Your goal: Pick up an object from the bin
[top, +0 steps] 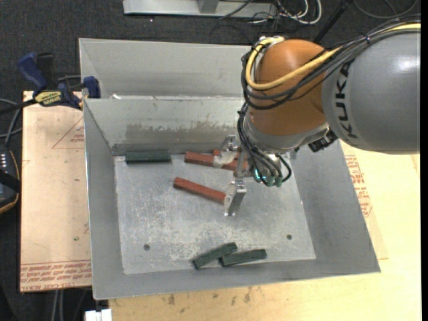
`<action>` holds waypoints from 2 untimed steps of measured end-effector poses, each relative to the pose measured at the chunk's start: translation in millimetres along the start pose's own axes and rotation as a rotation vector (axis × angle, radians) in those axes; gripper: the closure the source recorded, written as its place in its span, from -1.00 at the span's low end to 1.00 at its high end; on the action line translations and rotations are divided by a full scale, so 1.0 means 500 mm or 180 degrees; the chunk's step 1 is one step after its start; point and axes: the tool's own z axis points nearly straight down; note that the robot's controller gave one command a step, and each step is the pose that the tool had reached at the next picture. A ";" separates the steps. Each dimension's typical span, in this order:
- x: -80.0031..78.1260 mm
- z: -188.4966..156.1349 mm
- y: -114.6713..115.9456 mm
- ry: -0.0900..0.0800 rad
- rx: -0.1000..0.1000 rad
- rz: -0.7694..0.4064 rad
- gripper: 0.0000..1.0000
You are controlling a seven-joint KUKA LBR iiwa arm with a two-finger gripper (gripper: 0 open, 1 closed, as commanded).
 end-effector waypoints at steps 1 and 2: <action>-0.003 -0.009 -0.001 -0.0026 -0.0002 0.0008 -1.00; -0.027 0.095 -0.010 -0.0038 -0.0006 0.0323 -1.00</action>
Offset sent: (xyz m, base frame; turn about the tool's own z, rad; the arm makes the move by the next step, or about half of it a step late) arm 0.0300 -0.0132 -0.1448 0.2796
